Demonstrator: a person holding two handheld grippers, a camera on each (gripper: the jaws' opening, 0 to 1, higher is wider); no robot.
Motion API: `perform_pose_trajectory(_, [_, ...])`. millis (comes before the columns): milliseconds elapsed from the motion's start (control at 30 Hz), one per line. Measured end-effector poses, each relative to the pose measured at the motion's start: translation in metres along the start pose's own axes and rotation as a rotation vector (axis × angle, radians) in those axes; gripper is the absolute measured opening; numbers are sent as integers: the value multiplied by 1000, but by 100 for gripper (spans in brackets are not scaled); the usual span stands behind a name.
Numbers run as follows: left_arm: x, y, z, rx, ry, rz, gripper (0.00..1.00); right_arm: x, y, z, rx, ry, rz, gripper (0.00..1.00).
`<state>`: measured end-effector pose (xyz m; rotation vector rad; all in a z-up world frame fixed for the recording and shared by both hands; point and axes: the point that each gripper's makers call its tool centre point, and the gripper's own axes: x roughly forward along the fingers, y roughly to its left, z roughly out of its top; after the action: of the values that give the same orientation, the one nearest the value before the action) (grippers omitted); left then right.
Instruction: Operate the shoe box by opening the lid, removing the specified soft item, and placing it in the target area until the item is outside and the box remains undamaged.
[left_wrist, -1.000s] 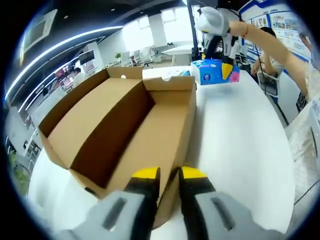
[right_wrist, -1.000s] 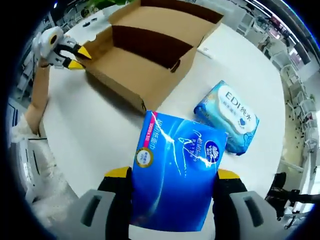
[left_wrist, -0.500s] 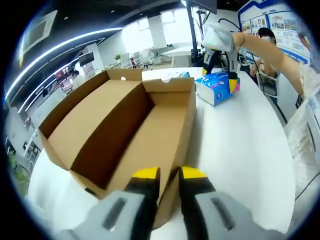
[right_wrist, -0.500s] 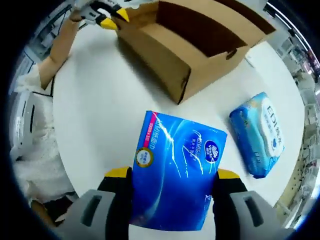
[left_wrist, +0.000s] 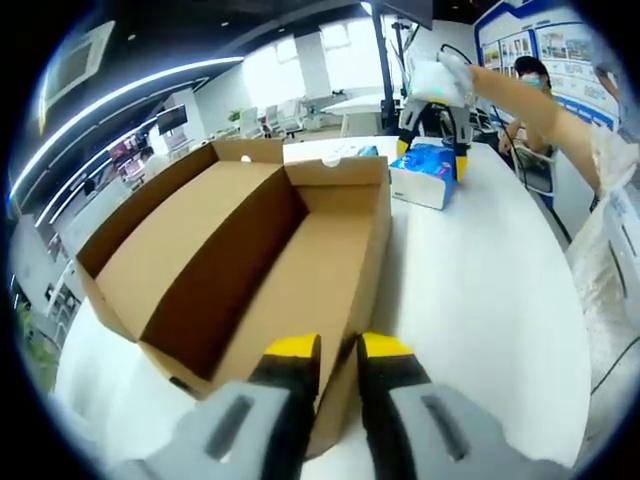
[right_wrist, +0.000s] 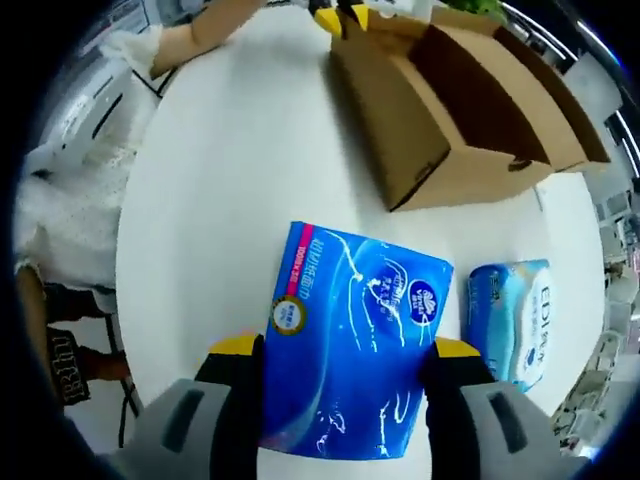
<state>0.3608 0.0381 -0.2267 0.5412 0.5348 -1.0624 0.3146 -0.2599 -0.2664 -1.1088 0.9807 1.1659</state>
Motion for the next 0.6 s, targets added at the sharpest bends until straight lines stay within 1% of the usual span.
perform_pose_trajectory(33, [0,0,0,-1,-1,0,15,0,0,0,-10,-2,1,65])
perform_pose_trajectory(133, [0,0,1,-3,-4,-3,15,1,-3,0,-78,-9,7,65])
perform_pose_trajectory(300, [0,-2,1,0,-9,-2,15,2,-4,-3,-135,-9,23,65])
perform_pose_trajectory(367, [0,-3,1,3,-10,-2,15,2,-3,-4,-170,-6,30,66])
perform_pose_trajectory(500, [-1,-4,2,8,-18,-7,15,2,-3,-4,-190,-9,35,67])
perform_pose_trajectory(600, [-1,-5,3,14,-24,-6,17,3,-3,-3,-172,-14,30,69])
